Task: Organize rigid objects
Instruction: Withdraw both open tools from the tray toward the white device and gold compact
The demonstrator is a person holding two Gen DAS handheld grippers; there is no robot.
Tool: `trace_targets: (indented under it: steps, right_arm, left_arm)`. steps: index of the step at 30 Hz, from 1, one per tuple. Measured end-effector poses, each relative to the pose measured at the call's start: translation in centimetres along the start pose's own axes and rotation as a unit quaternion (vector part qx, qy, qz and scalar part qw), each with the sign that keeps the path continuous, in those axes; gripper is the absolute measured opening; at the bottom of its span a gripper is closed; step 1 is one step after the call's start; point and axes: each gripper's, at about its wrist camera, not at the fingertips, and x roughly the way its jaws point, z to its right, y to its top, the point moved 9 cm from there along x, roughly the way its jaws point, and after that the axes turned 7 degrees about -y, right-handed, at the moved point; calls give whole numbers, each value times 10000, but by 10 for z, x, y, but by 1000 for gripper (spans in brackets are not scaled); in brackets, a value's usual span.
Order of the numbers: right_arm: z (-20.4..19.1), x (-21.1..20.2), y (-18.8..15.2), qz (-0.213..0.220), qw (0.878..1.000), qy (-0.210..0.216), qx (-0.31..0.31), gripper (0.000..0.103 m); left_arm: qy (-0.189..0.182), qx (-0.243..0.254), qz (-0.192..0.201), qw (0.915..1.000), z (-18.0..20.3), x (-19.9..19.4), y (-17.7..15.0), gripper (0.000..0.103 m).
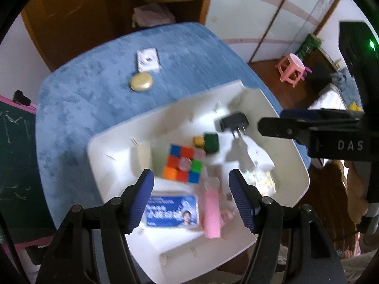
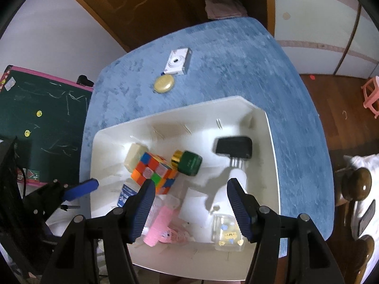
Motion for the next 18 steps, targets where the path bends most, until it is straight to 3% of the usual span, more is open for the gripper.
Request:
trace_targets:
  steps: [5, 18]
  right_arm:
    - [-6, -17, 29, 181, 9997, -14, -146, 64]
    - [-17, -78, 146, 1030, 9923, -441, -531, 64]
  left_arm:
    - [158, -109, 297, 9994, -17, -17, 31, 69]
    - [458, -362, 1134, 9918, -42, -60, 117, 70]
